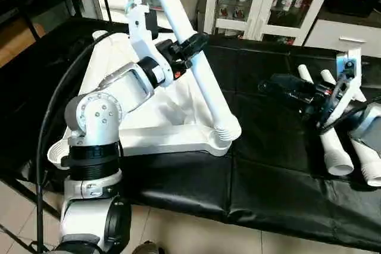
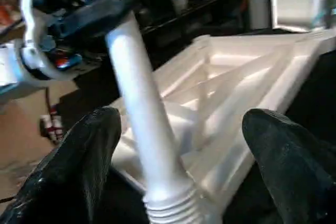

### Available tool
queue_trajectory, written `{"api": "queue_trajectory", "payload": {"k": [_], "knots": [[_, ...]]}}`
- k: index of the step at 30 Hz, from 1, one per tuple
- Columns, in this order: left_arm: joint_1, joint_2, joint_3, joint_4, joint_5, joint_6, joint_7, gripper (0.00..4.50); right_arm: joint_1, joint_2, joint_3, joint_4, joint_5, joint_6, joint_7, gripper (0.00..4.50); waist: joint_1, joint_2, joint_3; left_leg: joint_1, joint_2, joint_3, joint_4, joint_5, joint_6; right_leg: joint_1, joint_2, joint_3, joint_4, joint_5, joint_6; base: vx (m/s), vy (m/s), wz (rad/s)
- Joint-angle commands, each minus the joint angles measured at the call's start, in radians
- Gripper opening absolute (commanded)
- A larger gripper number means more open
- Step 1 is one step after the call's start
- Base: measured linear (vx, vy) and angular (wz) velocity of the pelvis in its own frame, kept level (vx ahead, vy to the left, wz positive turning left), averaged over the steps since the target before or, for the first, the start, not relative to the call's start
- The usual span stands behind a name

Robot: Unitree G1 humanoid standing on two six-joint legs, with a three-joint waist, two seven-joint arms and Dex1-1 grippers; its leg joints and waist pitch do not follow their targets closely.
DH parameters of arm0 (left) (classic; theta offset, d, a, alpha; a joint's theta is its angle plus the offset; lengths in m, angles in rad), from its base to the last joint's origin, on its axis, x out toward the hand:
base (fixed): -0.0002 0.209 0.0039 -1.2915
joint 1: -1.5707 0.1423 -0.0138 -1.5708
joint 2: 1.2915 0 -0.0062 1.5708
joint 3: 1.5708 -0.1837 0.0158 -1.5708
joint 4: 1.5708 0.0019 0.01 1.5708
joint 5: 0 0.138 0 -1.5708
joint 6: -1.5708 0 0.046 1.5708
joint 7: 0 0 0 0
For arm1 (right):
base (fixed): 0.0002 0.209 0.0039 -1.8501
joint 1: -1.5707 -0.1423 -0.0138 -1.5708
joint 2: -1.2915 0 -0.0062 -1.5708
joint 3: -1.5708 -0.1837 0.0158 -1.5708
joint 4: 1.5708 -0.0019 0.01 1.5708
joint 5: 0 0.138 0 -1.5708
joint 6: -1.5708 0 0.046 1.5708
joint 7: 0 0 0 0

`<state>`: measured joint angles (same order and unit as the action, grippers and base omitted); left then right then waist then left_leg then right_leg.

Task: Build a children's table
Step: Pick table leg

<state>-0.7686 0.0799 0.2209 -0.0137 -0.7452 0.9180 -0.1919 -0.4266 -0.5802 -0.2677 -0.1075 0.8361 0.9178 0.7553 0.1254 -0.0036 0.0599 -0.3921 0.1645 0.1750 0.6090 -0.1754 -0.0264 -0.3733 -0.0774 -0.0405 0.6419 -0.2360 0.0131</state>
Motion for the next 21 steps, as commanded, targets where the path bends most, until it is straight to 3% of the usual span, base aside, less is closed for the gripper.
{"api": "queue_trajectory", "payload": {"k": [1, 4, 6, 9, 14, 15, 18, 21], "knots": [[-0.023, 0.014, -0.017, -0.019, -0.015, 0.011, -0.03, 1.78, -0.006, -0.023, -0.007, -0.018, 0.033, 0.016, 0.013, 4.01, 0.006, -0.019, -0.072, 0.024, 0.056, -0.018, -0.061, -0.057, 0.032, 0.041, -0.068, 0.037, -0.073, 0.007, -0.239, 0.0, 0.0, 0.0], [-0.013, 0.033, -0.026, -0.053, -0.081, 0.035, -0.134, 1.78, -0.005, -0.027, -0.006, -0.027, 0.052, 0.017, 0.029, 4.01, 0.013, -0.023, -0.073, 0.024, 0.053, -0.016, -0.06, -0.044, 0.031, 0.04, -0.07, 0.037, -0.071, 0.017, -0.238, 0.0, 0.0, 0.0], [-0.002, 0.05, -0.025, -0.086, -0.158, 0.057, -0.245, 1.77, -0.006, -0.023, -0.025, -0.039, 0.079, 0.04, 0.054, 4.01, 0.019, -0.019, -0.075, 0.024, 0.055, -0.016, -0.06, -0.033, 0.027, 0.037, -0.069, 0.036, -0.066, 0.03, -0.251, 0.0, 0.0, 0.0], [0.005, 0.081, -0.028, -0.085, -0.205, 0.074, -0.353, 1.77, 0.005, -0.034, -0.028, -0.052, 0.099, 0.054, 0.067, 4.01, 0.021, -0.019, -0.073, 0.022, 0.053, -0.014, -0.06, -0.033, 0.033, 0.035, -0.066, 0.036, -0.065, 0.044, -0.254, 0.0, 0.0, 0.0], [0.012, 0.115, -0.026, -0.082, -0.244, 0.077, -0.469, 1.77, 0.019, -0.042, -0.042, -0.072, 0.15, 0.078, 0.081, 4.01, 0.021, -0.015, -0.071, 0.025, 0.055, -0.015, -0.065, -0.075, 0.008, 0.035, -0.068, 0.037, -0.07, -0.009, -0.239, 0.0, 0.0, 0.0], [0.011, 0.123, -0.029, -0.079, -0.247, 0.077, -0.492, 1.77, 0.027, -0.045, -0.046, -0.087, 0.165, 0.087, 0.083, 4.01, 0.022, -0.007, -0.071, 0.026, 0.055, -0.016, -0.064, -0.077, 0.006, 0.034, -0.069, 0.037, -0.071, -0.011, -0.238, 0.0, 0.0, 0.0], [0.004, 0.138, -0.041, -0.061, -0.248, 0.066, -0.541, 1.77, 0.042, -0.047, -0.057, -0.115, 0.197, 0.104, 0.08, 4.01, 0.021, -0.013, -0.072, 0.024, 0.054, -0.016, -0.065, -0.072, 0.006, 0.036, -0.067, 0.037, -0.07, 0.004, -0.233, 0.0, 0.0, 0.0], [0.001, 0.149, -0.053, -0.045, -0.252, 0.059, -0.581, 1.77, 0.059, -0.05, -0.069, -0.139, 0.229, 0.122, 0.085, 4.01, 0.019, -0.008, -0.071, 0.026, 0.055, -0.015, -0.066, -0.093, -0.004, 0.035, -0.068, 0.037, -0.075, -0.026, -0.23, 0.0, 0.0, 0.0]]}}
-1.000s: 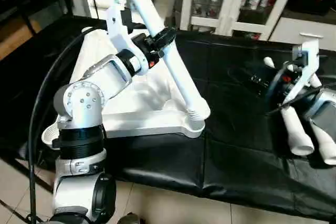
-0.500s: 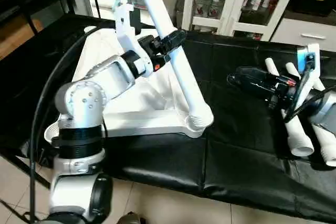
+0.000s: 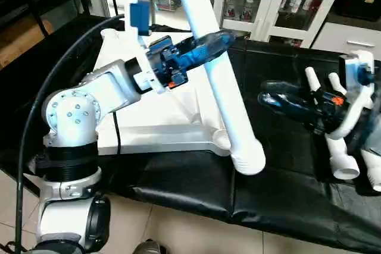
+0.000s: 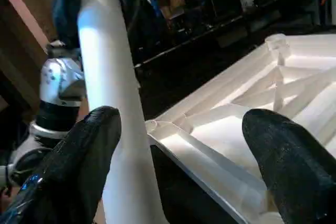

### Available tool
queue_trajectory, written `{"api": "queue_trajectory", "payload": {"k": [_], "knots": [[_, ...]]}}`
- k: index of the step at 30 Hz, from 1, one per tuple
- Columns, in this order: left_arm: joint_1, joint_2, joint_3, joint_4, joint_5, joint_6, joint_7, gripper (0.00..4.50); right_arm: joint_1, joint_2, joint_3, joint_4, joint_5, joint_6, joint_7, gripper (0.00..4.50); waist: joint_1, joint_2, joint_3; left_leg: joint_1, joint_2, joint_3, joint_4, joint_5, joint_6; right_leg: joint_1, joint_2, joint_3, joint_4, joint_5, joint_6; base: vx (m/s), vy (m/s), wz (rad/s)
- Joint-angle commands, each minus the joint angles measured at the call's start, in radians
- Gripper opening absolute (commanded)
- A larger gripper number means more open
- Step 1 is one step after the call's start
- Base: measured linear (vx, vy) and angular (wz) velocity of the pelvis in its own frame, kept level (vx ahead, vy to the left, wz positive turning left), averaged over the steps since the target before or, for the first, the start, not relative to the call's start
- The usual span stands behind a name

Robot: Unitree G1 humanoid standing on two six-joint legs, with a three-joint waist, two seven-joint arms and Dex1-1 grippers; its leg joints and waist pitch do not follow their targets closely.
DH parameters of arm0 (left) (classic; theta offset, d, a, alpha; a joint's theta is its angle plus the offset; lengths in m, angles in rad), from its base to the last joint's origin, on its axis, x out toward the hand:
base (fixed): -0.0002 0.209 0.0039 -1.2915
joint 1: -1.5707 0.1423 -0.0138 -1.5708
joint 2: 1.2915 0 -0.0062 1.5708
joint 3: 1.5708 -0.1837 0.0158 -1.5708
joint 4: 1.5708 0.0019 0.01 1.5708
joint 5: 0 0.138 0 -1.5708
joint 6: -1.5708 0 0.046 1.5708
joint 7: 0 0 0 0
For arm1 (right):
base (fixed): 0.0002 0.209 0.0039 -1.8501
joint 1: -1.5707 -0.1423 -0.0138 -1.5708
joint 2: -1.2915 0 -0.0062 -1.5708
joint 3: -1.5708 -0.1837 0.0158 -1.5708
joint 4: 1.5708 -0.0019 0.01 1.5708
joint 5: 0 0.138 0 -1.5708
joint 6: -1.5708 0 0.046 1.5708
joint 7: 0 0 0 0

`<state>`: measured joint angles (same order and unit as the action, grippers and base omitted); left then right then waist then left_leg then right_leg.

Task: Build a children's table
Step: Pick table leg

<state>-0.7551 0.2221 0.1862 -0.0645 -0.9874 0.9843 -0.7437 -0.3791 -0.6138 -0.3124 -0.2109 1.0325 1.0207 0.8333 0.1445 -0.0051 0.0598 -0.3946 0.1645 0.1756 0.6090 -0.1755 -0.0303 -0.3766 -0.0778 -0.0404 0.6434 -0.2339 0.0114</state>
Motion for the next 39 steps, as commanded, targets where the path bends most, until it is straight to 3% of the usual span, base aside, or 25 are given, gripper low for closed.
{"api": "queue_trajectory", "payload": {"k": [1, 6, 13, 14, 24, 29, 39], "knots": [[-0.013, 0.008, -0.019, 0.007, -0.011, -0.008, -0.033, 1.77, 0.013, -0.017, -0.025, -0.038, 0.036, 0.021, 0.008, 4.01, 0.001, -0.008, -0.071, 0.029, 0.055, -0.016, -0.067, -0.096, -0.003, 0.039, -0.068, 0.038, -0.076, -0.03, -0.225, 0.0, 0.0, 0.0], [-0.017, 0.021, -0.056, 0.022, 0.02, -0.032, -0.079, 1.77, 0.043, -0.038, -0.015, -0.084, 0.092, 0.049, 0.042, 4.01, 0.001, -0.008, -0.072, 0.027, 0.057, -0.018, -0.067, -0.092, -0.001, 0.04, -0.069, 0.037, -0.074, -0.023, -0.222, 0.0, 0.0, 0.0], [-0.025, 0.037, -0.105, 0.013, 0.04, -0.049, -0.148, 1.77, 0.03, -0.037, 0.08, -0.087, 0.035, 0.031, 0.061, 4.01, -0.001, -0.009, -0.071, 0.027, 0.057, -0.017, -0.068, -0.095, -0.012, 0.038, -0.07, 0.038, -0.075, -0.041, -0.222, 0.0, 0.0, 0.0], [-0.031, 0.041, -0.118, 0.01, 0.036, -0.056, -0.173, 1.77, 0.008, -0.036, 0.113, -0.082, 0.021, 0.025, 0.067, 4.01, 0.0, -0.011, -0.071, 0.027, 0.057, -0.017, -0.068, -0.098, -0.013, 0.038, -0.07, 0.038, -0.076, -0.045, -0.222, 0.0, 0.0, 0.0], [-0.053, 0.04, -0.16, 0.017, 0.072, -0.096, -0.216, 1.77, -0.03, -0.05, 0.216, -0.071, -0.051, -0.003, 0.109, 4.01, 0.002, -0.016, -0.072, 0.027, 0.057, -0.016, -0.067, -0.08, -0.007, 0.038, -0.07, 0.038, -0.069, -0.02, -0.226, 0.0, 0.0, 0.0], [-0.058, 0.038, -0.165, 0.017, 0.071, -0.109, -0.223, 1.77, -0.018, -0.056, 0.259, -0.076, -0.079, -0.012, 0.13, 3.58, 0.002, -0.02, -0.072, 0.025, 0.057, -0.015, -0.065, -0.079, -0.002, 0.04, -0.073, 0.039, -0.069, -0.026, -0.224, 0.0, 0.0, 0.0], [-0.053, 0.051, -0.197, 0.003, 0.08, -0.108, -0.259, 1.77, -0.03, -0.056, 0.286, -0.065, -0.093, -0.027, 0.164, 2.66, 0.002, -0.022, -0.073, 0.026, 0.058, -0.016, -0.064, -0.073, 0.007, 0.038, -0.071, 0.038, -0.067, -0.018, -0.233, 0.0, 0.0, 0.0]]}}
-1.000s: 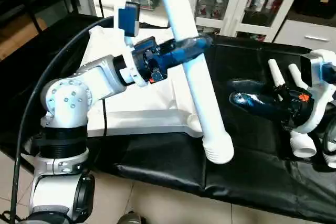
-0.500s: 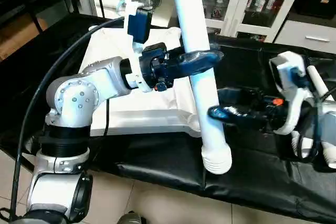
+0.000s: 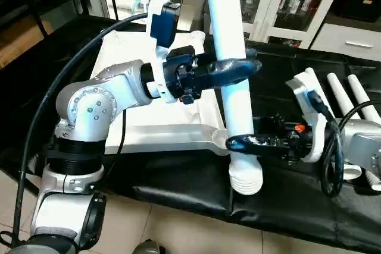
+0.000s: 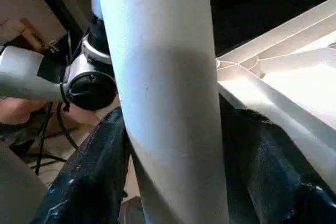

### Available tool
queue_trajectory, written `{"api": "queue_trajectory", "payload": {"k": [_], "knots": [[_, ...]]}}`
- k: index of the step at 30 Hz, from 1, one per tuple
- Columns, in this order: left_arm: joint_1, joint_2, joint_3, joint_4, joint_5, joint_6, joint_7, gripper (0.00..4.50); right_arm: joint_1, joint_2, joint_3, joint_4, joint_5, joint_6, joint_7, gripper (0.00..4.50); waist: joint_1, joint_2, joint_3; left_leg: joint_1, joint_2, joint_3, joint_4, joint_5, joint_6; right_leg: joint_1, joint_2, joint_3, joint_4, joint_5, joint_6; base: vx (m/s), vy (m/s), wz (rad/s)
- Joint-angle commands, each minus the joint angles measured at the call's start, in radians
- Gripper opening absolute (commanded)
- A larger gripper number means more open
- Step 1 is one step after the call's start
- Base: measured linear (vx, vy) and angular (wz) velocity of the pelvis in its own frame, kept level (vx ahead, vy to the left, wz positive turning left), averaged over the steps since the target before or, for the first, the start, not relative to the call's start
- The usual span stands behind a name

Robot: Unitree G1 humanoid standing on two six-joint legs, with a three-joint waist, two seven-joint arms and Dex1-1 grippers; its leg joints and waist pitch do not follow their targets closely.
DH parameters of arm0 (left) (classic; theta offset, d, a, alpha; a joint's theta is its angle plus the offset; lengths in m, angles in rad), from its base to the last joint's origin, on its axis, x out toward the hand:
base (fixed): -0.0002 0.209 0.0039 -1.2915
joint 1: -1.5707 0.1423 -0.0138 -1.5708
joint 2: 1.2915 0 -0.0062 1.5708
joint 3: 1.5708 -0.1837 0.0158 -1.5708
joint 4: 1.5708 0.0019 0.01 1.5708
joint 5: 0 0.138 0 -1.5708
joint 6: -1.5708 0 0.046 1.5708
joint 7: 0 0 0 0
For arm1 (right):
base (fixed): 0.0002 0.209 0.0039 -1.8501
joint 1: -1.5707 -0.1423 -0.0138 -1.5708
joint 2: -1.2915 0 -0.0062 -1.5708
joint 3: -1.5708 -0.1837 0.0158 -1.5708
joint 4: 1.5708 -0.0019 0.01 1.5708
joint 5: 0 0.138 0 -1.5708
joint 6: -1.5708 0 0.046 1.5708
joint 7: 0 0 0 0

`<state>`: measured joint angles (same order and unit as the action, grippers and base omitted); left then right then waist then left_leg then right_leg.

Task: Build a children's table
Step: Pick table leg

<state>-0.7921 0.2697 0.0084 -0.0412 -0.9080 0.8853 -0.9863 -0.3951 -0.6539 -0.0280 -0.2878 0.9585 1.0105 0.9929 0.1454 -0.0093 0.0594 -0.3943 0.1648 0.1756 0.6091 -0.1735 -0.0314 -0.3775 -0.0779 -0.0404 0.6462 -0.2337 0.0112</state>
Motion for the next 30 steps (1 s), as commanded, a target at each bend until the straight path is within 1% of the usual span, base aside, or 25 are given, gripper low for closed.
{"api": "queue_trajectory", "payload": {"k": [1, 2, 4, 7, 8, 12, 13, 15, 18, 19, 20, 21, 22, 25, 26, 27, 28, 29, 30], "knots": [[-0.016, 0.004, -0.02, -0.021, 0.001, -0.009, -0.018, 1.77, -0.014, -0.017, 0.003, 0.012, -0.02, -0.017, 0.007, 2.59, 0.001, -0.018, -0.073, 0.026, 0.057, -0.016, -0.064, -0.076, 0.009, 0.039, -0.071, 0.038, -0.069, -0.019, -0.233, 0.0, 0.0, 0.0], [-0.011, 0.007, -0.028, -0.028, 0.004, -0.008, -0.026, 1.77, -0.014, -0.033, 0.017, 0.006, -0.028, -0.019, 0.028, 2.5, 0.002, -0.019, -0.073, 0.025, 0.058, -0.015, -0.064, -0.075, 0.009, 0.041, -0.071, 0.038, -0.069, -0.019, -0.231, 0.0, 0.0, 0.0], [-0.01, 0.007, -0.029, -0.03, 0.004, -0.007, -0.028, 1.77, -0.012, -0.039, 0.021, 0.003, -0.031, -0.02, 0.036, 2.29, 0.002, -0.017, -0.073, 0.026, 0.058, -0.015, -0.064, -0.074, 0.009, 0.04, -0.071, 0.039, -0.069, -0.016, -0.231, 0.0, 0.0, 0.0], [-0.01, 0.005, -0.035, -0.03, 0.009, -0.008, -0.034, 1.77, -0.008, -0.055, 0.033, 0.0, -0.037, -0.022, 0.058, 2.08, 0.001, -0.019, -0.073, 0.025, 0.057, -0.015, -0.063, -0.075, 0.011, 0.041, -0.071, 0.039, -0.069, -0.016, -0.233, 0.0, 0.0, 0.0], [-0.011, 0.005, -0.042, -0.032, 0.012, -0.01, -0.04, 1.77, -0.007, -0.065, 0.046, -0.001, -0.05, -0.026, 0.071, 2.03, 0.001, -0.021, -0.073, 0.024, 0.057, -0.015, -0.062, -0.069, 0.015, 0.041, -0.071, 0.039, -0.068, -0.008, -0.234, 0.0, 0.0, 0.0], [-0.015, 0.003, -0.049, -0.031, 0.012, -0.011, -0.041, 1.77, -0.007, -0.075, 0.063, -0.002, -0.066, -0.032, 0.089, 1.95, 0.002, -0.019, -0.073, 0.025, 0.058, -0.015, -0.061, -0.068, 0.019, 0.04, -0.072, 0.039, -0.068, -0.006, -0.238, 0.0, 0.0, 0.0], [-0.017, 0.002, -0.052, -0.03, 0.012, -0.012, -0.041, 1.77, -0.006, -0.081, 0.076, -0.003, -0.078, -0.04, 0.098, 1.94, 0.002, -0.021, -0.073, 0.025, 0.058, -0.016, -0.061, -0.071, 0.021, 0.041, -0.071, 0.038, -0.068, -0.01, -0.239, 0.0, 0.0, 0.0], [-0.02, 0.0, -0.055, -0.029, 0.015, -0.014, -0.041, 1.77, -0.003, -0.088, 0.093, -0.005, -0.091, -0.052, 0.112, 1.92, 0.002, -0.02, -0.073, 0.026, 0.059, -0.015, -0.061, -0.073, 0.021, 0.04, -0.072, 0.038, -0.068, -0.013, -0.24, 0.0, 0.0, 0.0], [-0.021, -0.001, -0.056, -0.03, 0.02, -0.017, -0.035, 1.77, -0.004, -0.082, 0.095, -0.002, -0.091, -0.055, 0.109, 1.91, 0.001, -0.021, -0.073, 0.026, 0.058, -0.015, -0.061, -0.075, 0.023, 0.04, -0.071, 0.039, -0.068, -0.009, -0.246, 0.0, 0.0, 0.0], [-0.027, -0.008, -0.047, -0.018, 0.019, -0.008, -0.009, 1.77, -0.008, -0.075, 0.091, 0.003, -0.09, -0.056, 0.102, 1.89, 0.002, -0.017, -0.074, 0.026, 0.059, -0.016, -0.061, -0.076, 0.022, 0.04, -0.072, 0.038, -0.067, -0.01, -0.25, 0.0, 0.0, 0.0], [-0.032, -0.014, -0.039, -0.006, 0.019, -0.001, 0.014, 2.12, -0.011, -0.07, 0.087, 0.008, -0.092, -0.059, 0.098, 1.89, 0.002, -0.02, -0.074, 0.026, 0.059, -0.016, -0.06, -0.079, 0.021, 0.039, -0.071, 0.038, -0.068, -0.009, -0.253, 0.0, 0.0, 0.0], [-0.039, -0.017, -0.028, 0.009, 0.013, 0.015, 0.037, 2.33, -0.016, -0.065, 0.081, 0.015, -0.092, -0.061, 0.094, 1.89, 0.001, -0.02, -0.074, 0.026, 0.058, -0.015, -0.06, -0.08, 0.021, 0.04, -0.072, 0.038, -0.068, -0.01, -0.254, 0.0, 0.0, 0.0], [-0.041, -0.017, -0.026, 0.013, 0.009, 0.021, 0.041, 2.33, -0.016, -0.064, 0.08, 0.016, -0.092, -0.062, 0.094, 1.89, 0.001, -0.02, -0.073, 0.026, 0.057, -0.015, -0.06, -0.082, 0.02, 0.04, -0.071, 0.038, -0.067, -0.012, -0.255, 0.0, 0.0, 0.0], [-0.038, 0.001, -0.015, 0.012, 0.006, 0.027, 0.037, 2.64, -0.028, -0.048, 0.054, 0.038, -0.096, -0.079, 0.068, 1.87, 0.002, -0.019, -0.074, 0.026, 0.058, -0.017, -0.061, -0.083, 0.015, 0.04, -0.071, 0.038, -0.068, -0.021, -0.25, 0.0, 0.0, 0.0], [-0.036, 0.003, -0.012, 0.013, 0.01, 0.026, 0.042, 2.75, -0.032, -0.041, 0.048, 0.045, -0.101, -0.086, 0.054, 1.86, 0.002, -0.016, -0.074, 0.026, 0.058, -0.017, -0.061, -0.085, 0.012, 0.038, -0.072, 0.037, -0.068, -0.021, -0.25, 0.0, 0.0, 0.0], [-0.034, 0.004, -0.01, 0.013, 0.012, 0.025, 0.046, 2.85, -0.034, -0.036, 0.044, 0.049, -0.104, -0.091, 0.046, 1.86, 0.001, -0.017, -0.074, 0.027, 0.058, -0.017, -0.061, -0.087, 0.01, 0.037, -0.071, 0.037, -0.068, -0.021, -0.25, 0.0, 0.0, 0.0], [-0.03, 0.005, -0.004, 0.014, 0.018, 0.025, 0.064, 2.89, -0.038, -0.025, 0.038, 0.058, -0.119, -0.109, 0.025, 1.86, 0.001, -0.014, -0.074, 0.026, 0.058, -0.018, -0.062, -0.088, 0.005, 0.038, -0.072, 0.037, -0.067, -0.02, -0.251, 0.0, 0.0, 0.0], [-0.027, 0.006, 0.0, 0.015, 0.022, 0.026, 0.076, 2.89, -0.04, -0.019, 0.034, 0.062, -0.13, -0.121, 0.013, 1.86, 0.0, -0.015, -0.074, 0.027, 0.058, -0.017, -0.062, -0.089, 0.001, 0.038, -0.07, 0.037, -0.067, -0.015, -0.249, 0.0, 0.0, 0.0], [-0.021, 0.006, 0.006, 0.014, 0.034, 0.02, 0.1, 3.12, -0.046, -0.007, 0.032, 0.075, -0.151, -0.135, -0.016, 1.86, 0.001, -0.011, -0.075, 0.028, 0.059, -0.018, -0.062, -0.089, -0.002, 0.037, -0.071, 0.036, -0.066, -0.012, -0.25, 0.0, 0.0, 0.0]]}}
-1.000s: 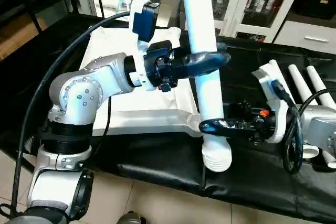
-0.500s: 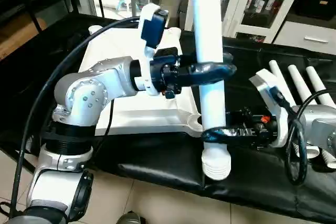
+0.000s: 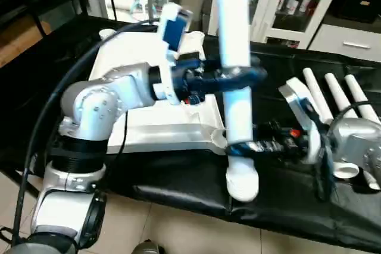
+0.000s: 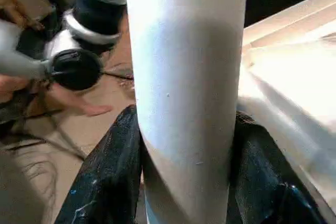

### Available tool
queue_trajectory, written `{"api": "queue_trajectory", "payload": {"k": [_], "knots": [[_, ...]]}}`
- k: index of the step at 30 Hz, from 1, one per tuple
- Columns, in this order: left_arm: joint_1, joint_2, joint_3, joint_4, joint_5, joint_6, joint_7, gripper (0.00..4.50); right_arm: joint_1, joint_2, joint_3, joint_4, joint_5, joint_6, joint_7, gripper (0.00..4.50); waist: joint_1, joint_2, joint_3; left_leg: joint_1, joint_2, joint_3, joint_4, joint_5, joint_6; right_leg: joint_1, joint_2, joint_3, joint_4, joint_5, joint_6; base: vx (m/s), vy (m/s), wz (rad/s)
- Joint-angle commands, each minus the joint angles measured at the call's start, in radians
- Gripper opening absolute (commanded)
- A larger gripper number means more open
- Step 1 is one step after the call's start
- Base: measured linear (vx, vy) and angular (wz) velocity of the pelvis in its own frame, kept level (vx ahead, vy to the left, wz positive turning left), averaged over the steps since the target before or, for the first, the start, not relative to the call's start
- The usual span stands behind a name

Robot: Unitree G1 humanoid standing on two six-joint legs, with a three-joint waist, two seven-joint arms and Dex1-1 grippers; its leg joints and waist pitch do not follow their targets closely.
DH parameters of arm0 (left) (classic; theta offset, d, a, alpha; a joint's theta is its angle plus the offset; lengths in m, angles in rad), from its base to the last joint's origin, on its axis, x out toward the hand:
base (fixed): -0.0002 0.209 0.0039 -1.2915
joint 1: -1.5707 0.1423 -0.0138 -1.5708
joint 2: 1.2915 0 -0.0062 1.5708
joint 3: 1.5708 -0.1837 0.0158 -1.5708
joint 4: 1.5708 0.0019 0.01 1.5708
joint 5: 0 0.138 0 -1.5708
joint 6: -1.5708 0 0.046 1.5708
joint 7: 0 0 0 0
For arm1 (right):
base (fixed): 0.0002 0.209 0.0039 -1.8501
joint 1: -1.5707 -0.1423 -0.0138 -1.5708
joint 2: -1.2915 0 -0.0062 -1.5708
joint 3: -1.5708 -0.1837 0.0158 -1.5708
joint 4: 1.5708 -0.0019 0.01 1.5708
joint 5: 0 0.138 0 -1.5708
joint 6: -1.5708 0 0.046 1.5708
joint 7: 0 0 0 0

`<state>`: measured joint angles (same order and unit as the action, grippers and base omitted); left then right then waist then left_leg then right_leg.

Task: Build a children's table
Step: Pick table leg

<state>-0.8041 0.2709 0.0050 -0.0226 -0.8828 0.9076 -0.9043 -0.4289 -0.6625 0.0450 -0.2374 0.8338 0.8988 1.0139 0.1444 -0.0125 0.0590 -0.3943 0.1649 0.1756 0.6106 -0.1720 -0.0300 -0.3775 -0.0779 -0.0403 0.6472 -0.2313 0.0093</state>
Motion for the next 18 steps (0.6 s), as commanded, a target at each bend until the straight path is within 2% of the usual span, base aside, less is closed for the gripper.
{"api": "queue_trajectory", "payload": {"k": [1, 2, 4, 7, 10, 11, 14, 18], "knots": [[-0.004, 0.003, 0.018, -0.006, 0.019, -0.002, 0.05, 3.24, -0.015, 0.012, -0.042, 0.035, -0.05, -0.044, -0.064, 1.86, -0.001, -0.008, -0.075, 0.028, 0.058, -0.017, -0.064, -0.093, -0.008, 0.037, -0.069, 0.036, -0.067, -0.005, -0.247, 0.0, 0.0, 0.0], [-0.001, 0.002, 0.024, -0.007, 0.025, -0.002, 0.071, 3.3, -0.017, 0.018, -0.041, 0.04, -0.065, -0.055, -0.08, 1.86, 0.0, -0.01, -0.075, 0.027, 0.057, -0.017, -0.064, -0.092, -0.011, 0.039, -0.07, 0.036, -0.067, -0.002, -0.245, 0.0, 0.0, 0.0], [-0.002, -0.014, 0.028, -0.006, 0.092, -0.027, 0.184, 3.42, -0.022, 0.039, -0.044, 0.053, -0.09, -0.073, -0.127, 1.86, 0.0, -0.003, -0.075, 0.028, 0.058, -0.018, -0.064, -0.097, -0.018, 0.038, -0.069, 0.037, -0.068, 0.009, -0.243, 0.0, 0.0, 0.0], [-0.004, -0.053, 0.018, -0.021, 0.17, -0.041, 0.32, 3.72, -0.035, 0.056, -0.038, 0.066, -0.121, -0.092, -0.152, 1.85, 0.002, -0.007, -0.076, 0.027, 0.059, -0.02, -0.065, -0.093, -0.014, 0.042, -0.069, 0.037, -0.068, 0.028, -0.233, 0.0, 0.0, 0.0], [-0.001, -0.082, 0.013, -0.044, 0.18, -0.042, 0.367, 3.75, -0.043, 0.064, -0.028, 0.069, -0.136, -0.099, -0.165, 1.84, 0.004, -0.01, -0.076, 0.025, 0.057, -0.02, -0.064, -0.088, -0.012, 0.044, -0.071, 0.037, -0.067, 0.034, -0.235, 0.0, 0.0, 0.0], [-0.003, -0.096, 0.017, -0.044, 0.183, -0.039, 0.397, 3.75, -0.045, 0.065, -0.021, 0.07, -0.143, -0.106, -0.166, 1.84, 0.003, -0.014, -0.076, 0.024, 0.057, -0.019, -0.063, -0.086, -0.008, 0.046, -0.071, 0.037, -0.067, 0.041, -0.237, 0.0, 0.0, 0.0], [-0.007, -0.121, 0.01, -0.037, 0.221, -0.051, 0.472, 3.75, -0.049, 0.071, -0.003, 0.075, -0.165, -0.122, -0.173, 1.84, 0.003, -0.015, -0.075, 0.023, 0.057, -0.02, -0.062, -0.08, 0.003, 0.045, -0.071, 0.037, -0.069, 0.034, -0.232, 0.0, 0.0, 0.0], [0.004, -0.151, 0.026, -0.04, 0.214, -0.016, 0.514, 3.75, -0.06, 0.084, 0.009, 0.092, -0.199, -0.139, -0.185, 1.84, 0.003, -0.014, -0.075, 0.025, 0.057, -0.019, -0.062, -0.082, 0.004, 0.043, -0.07, 0.037, -0.069, 0.02, -0.23, 0.0, 0.0, 0.0]]}}
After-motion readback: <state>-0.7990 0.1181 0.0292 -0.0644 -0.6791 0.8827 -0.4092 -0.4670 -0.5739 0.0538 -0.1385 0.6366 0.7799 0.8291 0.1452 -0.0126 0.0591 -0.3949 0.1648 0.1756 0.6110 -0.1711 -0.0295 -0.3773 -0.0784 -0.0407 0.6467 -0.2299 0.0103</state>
